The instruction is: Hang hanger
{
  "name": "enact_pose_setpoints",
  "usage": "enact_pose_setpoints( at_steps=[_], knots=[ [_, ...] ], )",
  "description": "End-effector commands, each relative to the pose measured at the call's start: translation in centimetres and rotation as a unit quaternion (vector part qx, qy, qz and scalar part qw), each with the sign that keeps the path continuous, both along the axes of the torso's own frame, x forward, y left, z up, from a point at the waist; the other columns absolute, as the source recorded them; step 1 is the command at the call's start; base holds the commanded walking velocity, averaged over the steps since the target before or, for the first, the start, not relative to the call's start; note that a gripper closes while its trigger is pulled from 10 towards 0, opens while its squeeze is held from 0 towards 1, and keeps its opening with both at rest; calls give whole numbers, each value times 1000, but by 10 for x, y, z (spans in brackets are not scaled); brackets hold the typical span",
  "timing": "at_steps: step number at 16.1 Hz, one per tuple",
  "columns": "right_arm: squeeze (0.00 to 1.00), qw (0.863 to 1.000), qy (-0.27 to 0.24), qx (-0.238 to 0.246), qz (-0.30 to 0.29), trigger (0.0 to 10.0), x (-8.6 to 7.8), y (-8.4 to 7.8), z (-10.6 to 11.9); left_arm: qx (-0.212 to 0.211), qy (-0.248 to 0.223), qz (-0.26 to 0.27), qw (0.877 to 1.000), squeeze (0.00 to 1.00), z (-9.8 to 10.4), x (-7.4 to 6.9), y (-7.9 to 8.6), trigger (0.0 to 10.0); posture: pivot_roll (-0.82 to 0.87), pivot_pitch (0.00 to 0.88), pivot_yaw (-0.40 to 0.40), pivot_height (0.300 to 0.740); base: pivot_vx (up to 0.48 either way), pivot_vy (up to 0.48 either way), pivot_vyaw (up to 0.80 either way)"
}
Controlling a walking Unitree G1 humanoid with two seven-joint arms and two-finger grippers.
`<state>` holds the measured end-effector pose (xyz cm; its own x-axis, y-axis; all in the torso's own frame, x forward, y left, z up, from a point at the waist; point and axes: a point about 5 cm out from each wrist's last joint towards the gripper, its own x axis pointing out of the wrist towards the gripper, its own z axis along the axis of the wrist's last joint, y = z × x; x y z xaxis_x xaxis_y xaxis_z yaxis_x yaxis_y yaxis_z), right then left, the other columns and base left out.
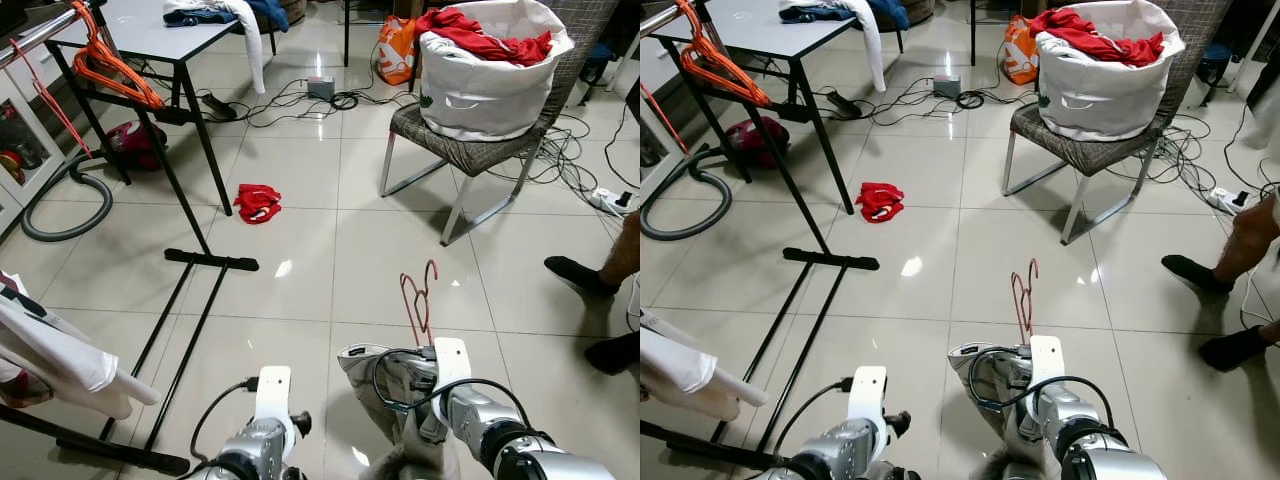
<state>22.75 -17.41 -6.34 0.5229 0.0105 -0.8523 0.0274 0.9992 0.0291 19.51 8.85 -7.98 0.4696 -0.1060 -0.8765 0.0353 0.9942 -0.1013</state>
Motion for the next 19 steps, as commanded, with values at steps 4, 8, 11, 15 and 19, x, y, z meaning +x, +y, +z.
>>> enact_pose_setpoints(
  at_steps=[4, 8, 11, 15, 19],
  knots=[
    [0, 1000, -30, 2, 8, 10000, 13, 4, 9, 17, 6, -31, 999, 0, 0, 0, 2, 10000, -68, 0, 84, 740, 0, 0, 0],
    [0, 999, -33, -1, 8, 10000, 16, 2, 10, 19, 4, -29, 999, 0, 0, 1, 1, 10000, -71, 0, 81, 740, 0, 0, 0],
    [0, 999, -40, -5, 4, 10000, 19, 1, 13, 19, 0, -38, 999, 0, 1, 3, -1, 10000, -77, 0, 86, 740, 0, 0, 0],
    [0, 999, -53, -7, 1, 10000, 24, 3, 16, 30, -3, -64, 997, 0, 3, 5, -3, 10000, -92, 0, 98, 740, 0, 0, 0],
    [0, 998, -60, -6, -8, 10000, 27, 2, 18, 37, -7, -78, 996, 0, 4, 8, -3, 10000, -93, 0, 103, 740, 0, 0, 0]
  ],
)
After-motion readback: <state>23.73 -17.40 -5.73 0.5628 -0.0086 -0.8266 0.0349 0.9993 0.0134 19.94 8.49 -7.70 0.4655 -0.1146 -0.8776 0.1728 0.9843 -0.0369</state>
